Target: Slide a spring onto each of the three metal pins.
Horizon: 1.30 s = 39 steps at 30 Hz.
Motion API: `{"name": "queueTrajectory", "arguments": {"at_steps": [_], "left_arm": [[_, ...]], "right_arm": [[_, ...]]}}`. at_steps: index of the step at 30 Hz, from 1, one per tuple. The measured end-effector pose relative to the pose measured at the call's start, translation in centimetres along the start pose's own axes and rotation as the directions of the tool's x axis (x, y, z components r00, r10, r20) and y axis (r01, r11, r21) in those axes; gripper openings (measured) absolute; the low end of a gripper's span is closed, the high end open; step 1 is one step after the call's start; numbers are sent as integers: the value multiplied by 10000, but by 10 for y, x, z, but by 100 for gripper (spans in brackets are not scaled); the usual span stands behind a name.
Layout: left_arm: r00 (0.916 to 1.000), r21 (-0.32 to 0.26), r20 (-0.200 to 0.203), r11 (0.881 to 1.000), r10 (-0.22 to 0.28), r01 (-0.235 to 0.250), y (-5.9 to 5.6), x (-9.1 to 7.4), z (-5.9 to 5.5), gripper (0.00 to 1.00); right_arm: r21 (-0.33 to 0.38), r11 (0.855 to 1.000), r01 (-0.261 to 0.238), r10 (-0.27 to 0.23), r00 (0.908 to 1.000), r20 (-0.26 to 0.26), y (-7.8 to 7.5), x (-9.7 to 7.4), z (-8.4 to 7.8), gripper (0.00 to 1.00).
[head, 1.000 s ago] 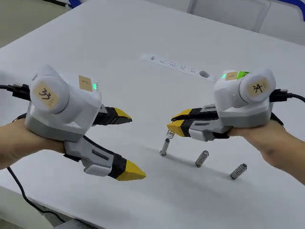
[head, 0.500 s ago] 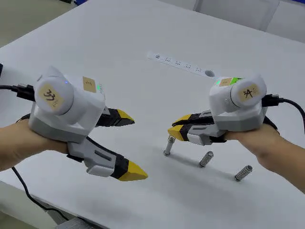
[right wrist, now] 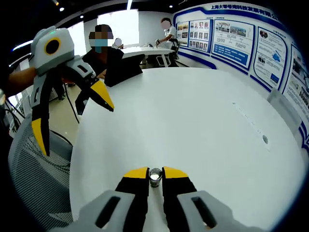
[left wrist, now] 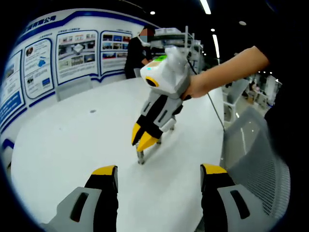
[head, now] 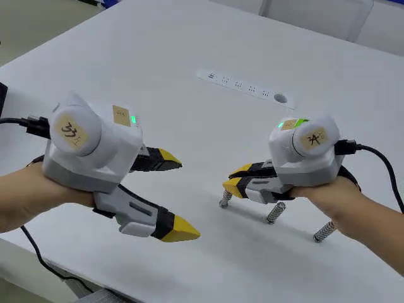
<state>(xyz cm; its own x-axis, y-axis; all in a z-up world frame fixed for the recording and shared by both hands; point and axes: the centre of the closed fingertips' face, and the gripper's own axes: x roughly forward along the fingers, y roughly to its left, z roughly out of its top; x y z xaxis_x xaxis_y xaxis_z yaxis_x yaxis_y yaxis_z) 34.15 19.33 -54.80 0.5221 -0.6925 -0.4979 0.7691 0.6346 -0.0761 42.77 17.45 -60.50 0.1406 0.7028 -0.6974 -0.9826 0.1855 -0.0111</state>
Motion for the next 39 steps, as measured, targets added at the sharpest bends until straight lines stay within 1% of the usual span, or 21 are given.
{"name": "queueTrajectory", "arguments": {"at_steps": [7, 10, 14, 16, 19, 22, 26, 29, 31, 34, 36, 39], "left_arm": [[10000, -32, 58, 10000, 78, -78, 3, -2, 0, 70], [9999, -71, 108, 9999, 72, -71, 3, -2, 1, 70], [10000, -61, 39, 9999, 80, -80, 3, -2, 0, 70], [10000, -25, 13, 10000, 74, -74, 3, -2, 0, 70], [9999, -74, 118, 10000, 39, -38, 2, -1, 2, 70], [9999, -60, 83, 10000, 56, -55, 3, -1, 2, 70], [9999, -49, 116, 10000, 24, -24, 3, -1, 3, 69], [9999, -58, 110, 10000, 13, -12, 2, 0, 2, 69], [10000, -55, 91, 10000, 16, -16, 2, 0, 2, 70], [10000, -62, 47, 10000, 23, -23, 3, 0, 1, 70], [10000, -8, -34, 10000, 66, -66, 5, 0, 0, 69], [9999, -5, -55, 10000, 84, -84, 7, 1, 0, 69]], "right_arm": [[-107, 9999, 64, -67, 9997, -231, -1, 3, -9, 11], [-10, 9999, 109, -109, 9996, -256, -3, 5, -11, 11], [145, 9998, 103, -99, 9995, -315, -3, 6, -16, 11], [170, 9998, 95, -90, 9995, -297, -2, 7, -16, 12], [232, 9997, 87, -81, 9996, -260, -2, 7, -15, 12], [249, 9996, 124, -116, 9995, -307, -3, 6, -16, 14], [294, 9995, 121, -113, 9996, -247, -3, 4, -16, 15], [242, 9996, 137, -131, 9996, -235, -2, 2, -15, 15], [252, 9996, 124, -121, 9998, -125, -2, -2, -11, 16], [229, 9996, 181, -184, 9997, 145, -4, -10, -2, 17], [155, 9996, 232, -236, 9995, 229, -6, -15, 1, 17], [143, 9992, 372, -377, 9986, 368, -11, -24, 3, 18]]}}
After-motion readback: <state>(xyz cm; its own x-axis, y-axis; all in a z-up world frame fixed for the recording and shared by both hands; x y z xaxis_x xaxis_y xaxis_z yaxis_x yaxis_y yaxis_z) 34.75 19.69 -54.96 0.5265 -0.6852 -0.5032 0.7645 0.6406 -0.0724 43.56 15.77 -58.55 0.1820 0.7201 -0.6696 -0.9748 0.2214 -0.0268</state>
